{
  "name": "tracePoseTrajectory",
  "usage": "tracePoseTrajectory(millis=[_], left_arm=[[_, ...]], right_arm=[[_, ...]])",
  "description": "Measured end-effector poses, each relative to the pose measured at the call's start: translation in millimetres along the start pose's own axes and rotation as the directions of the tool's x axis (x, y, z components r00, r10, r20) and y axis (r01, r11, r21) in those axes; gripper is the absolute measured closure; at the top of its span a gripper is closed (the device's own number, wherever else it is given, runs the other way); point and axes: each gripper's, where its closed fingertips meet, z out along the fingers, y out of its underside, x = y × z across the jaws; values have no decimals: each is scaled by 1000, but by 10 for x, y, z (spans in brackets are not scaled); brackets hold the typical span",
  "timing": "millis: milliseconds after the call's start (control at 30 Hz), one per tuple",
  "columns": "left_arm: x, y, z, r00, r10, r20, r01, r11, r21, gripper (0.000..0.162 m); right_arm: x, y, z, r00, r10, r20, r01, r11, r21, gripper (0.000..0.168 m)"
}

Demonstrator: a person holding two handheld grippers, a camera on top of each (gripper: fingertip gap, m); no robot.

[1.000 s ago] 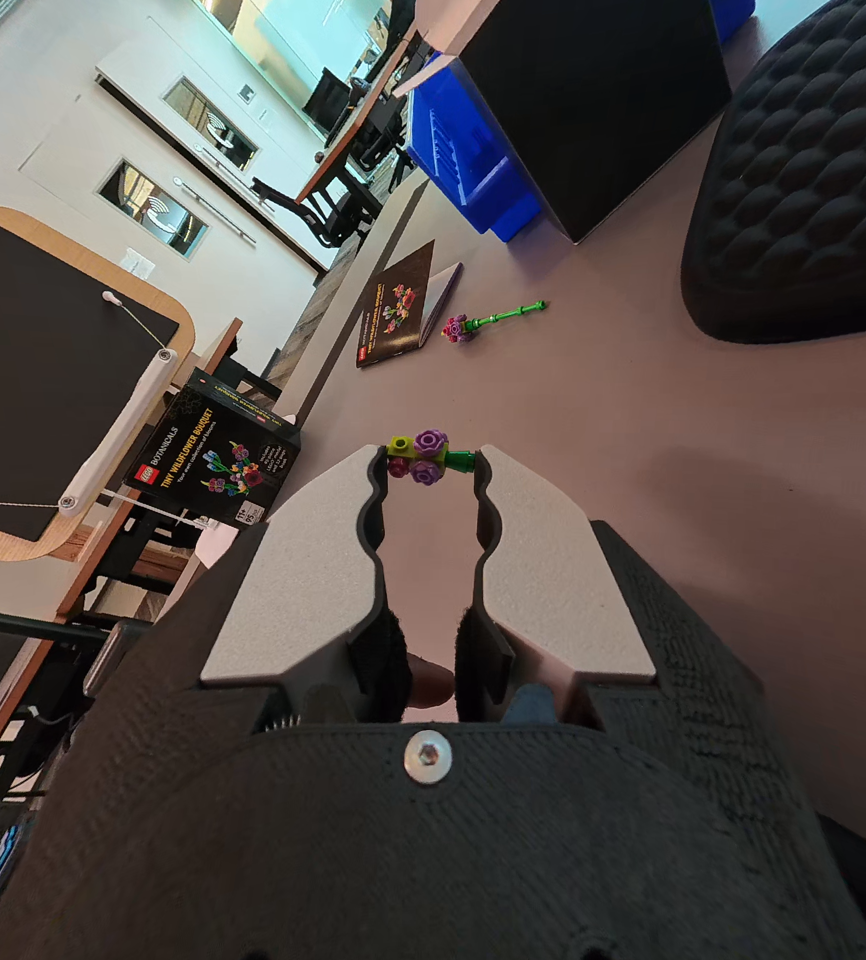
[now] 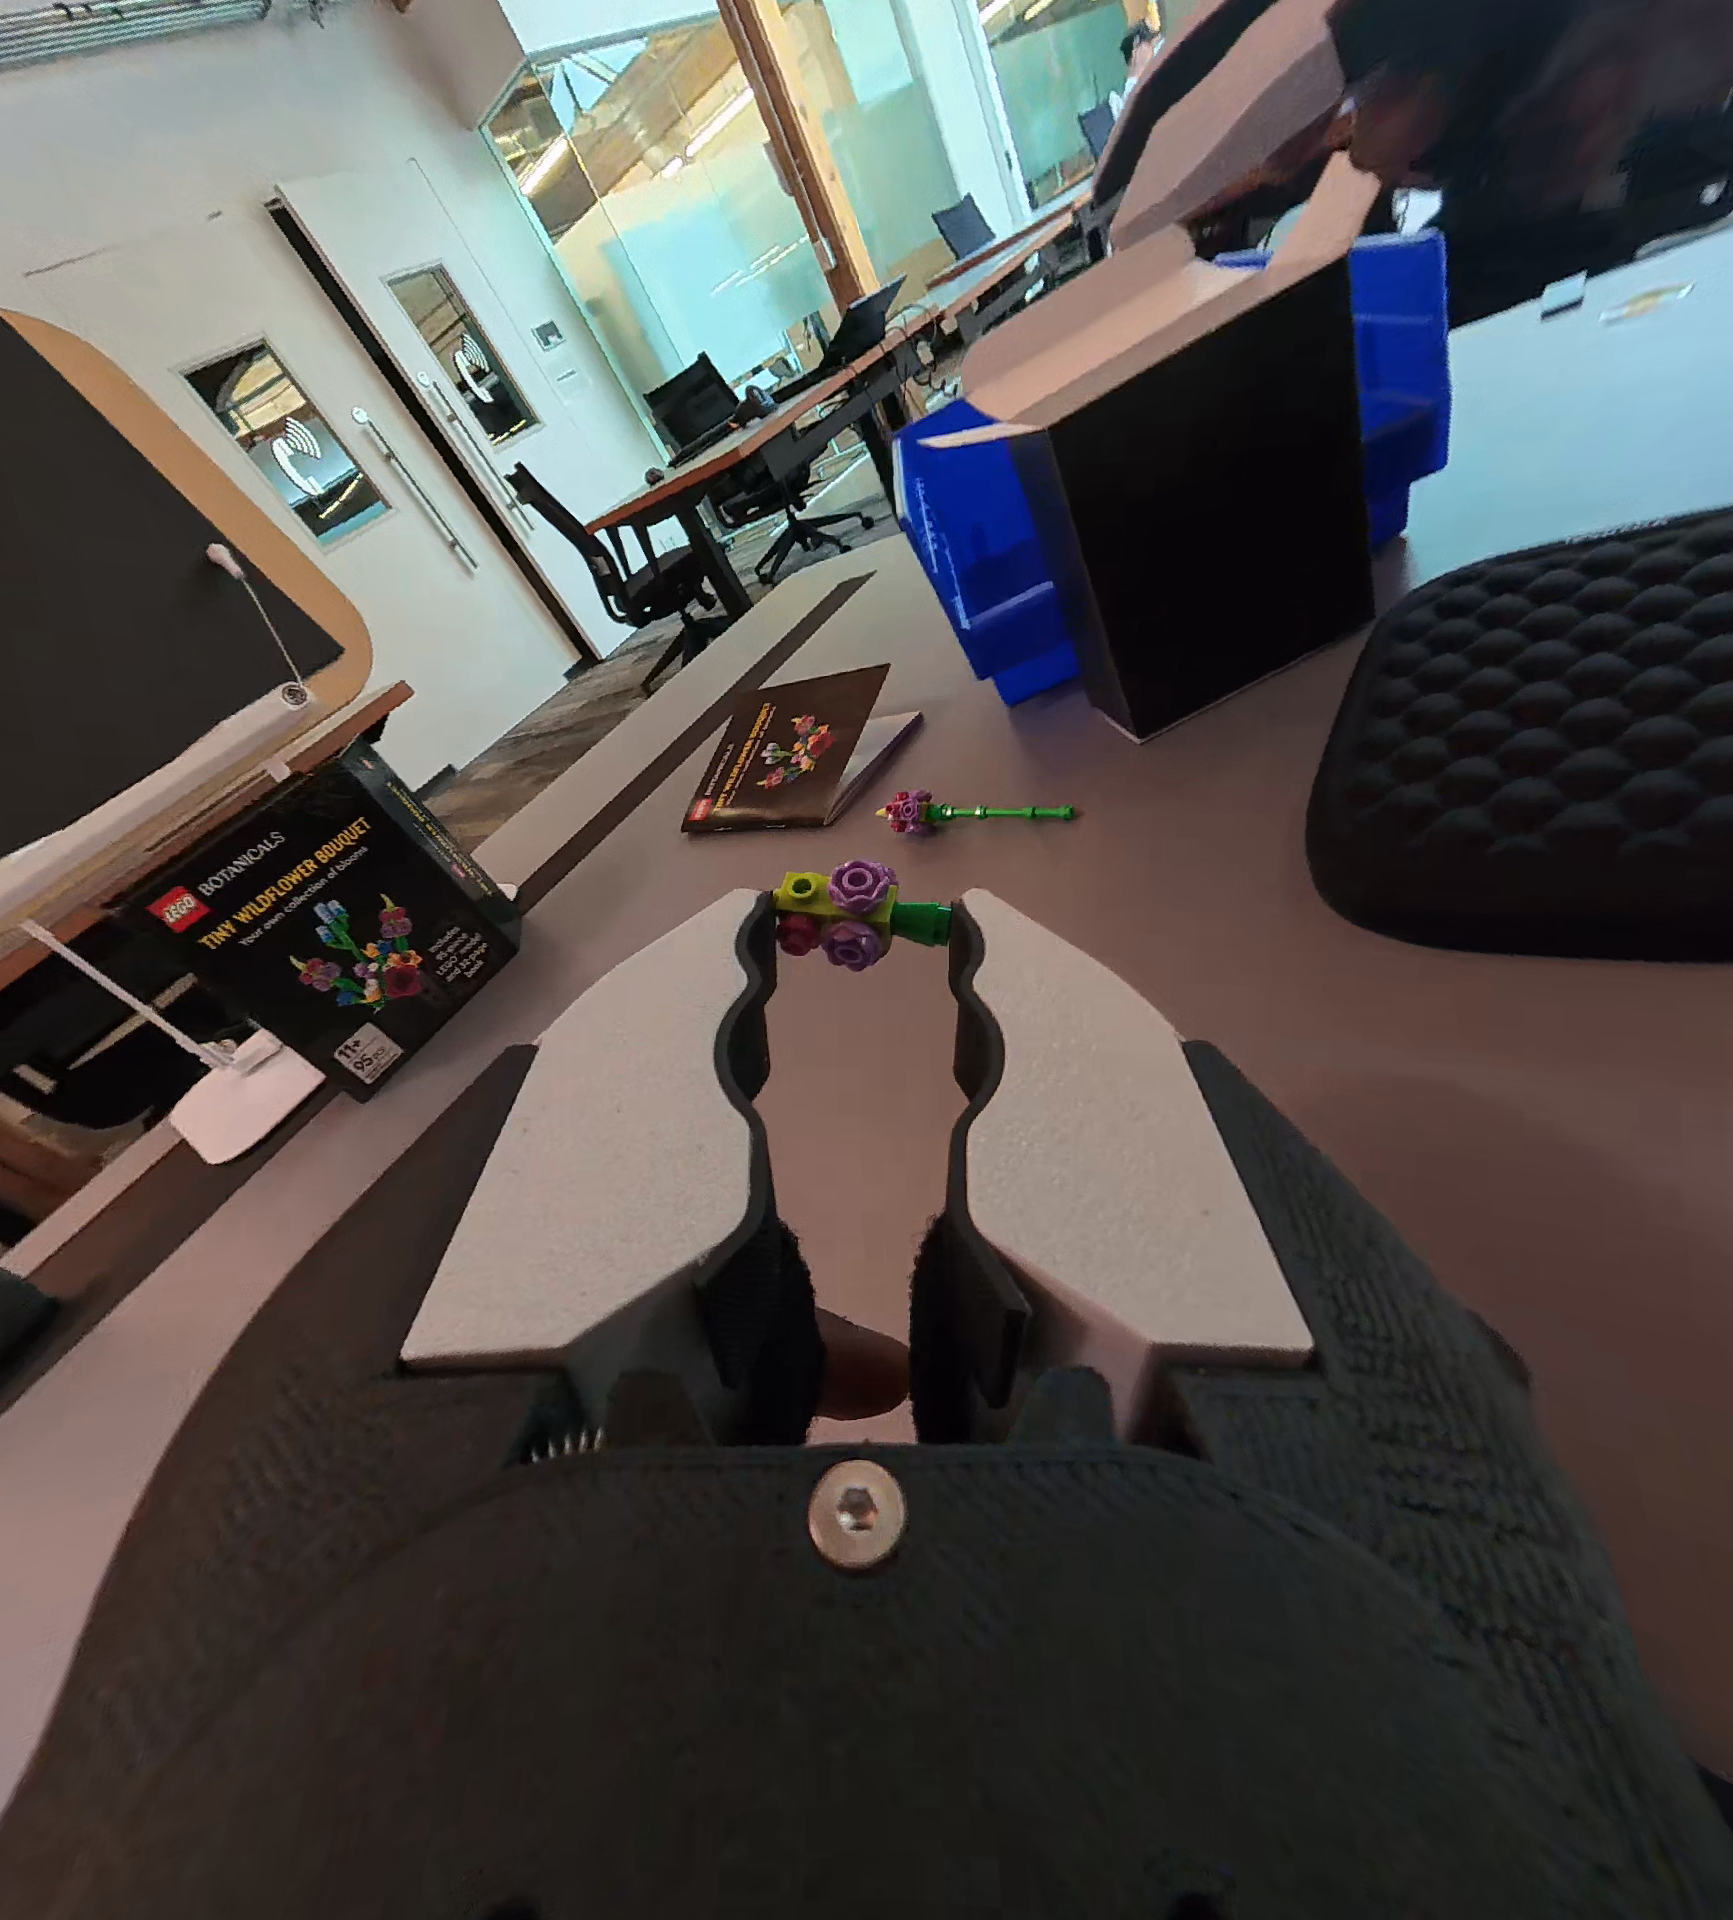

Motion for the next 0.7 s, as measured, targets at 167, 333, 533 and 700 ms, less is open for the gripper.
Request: tracePoseTrajectory(millis=[167,333,533,700], left_arm=[[-41,-95,-59,999,-51,-12,52,995,83,130],[34,-467,-250,990,-75,-120,113,931,348,130],[-60,-487,-322,985,-118,-122,157,910,385,130],[-49,-462,-278,984,-123,-129,163,916,367,130]], right_arm=[[-1114,-365,106,866,125,485,-207,971,119,148],[-1821,-585,141,496,308,812,-506,862,-17,148],[-1925,-626,227,343,384,857,-603,790,-113,149],[-1942,-474,251,432,362,826,-521,848,-99,152]])
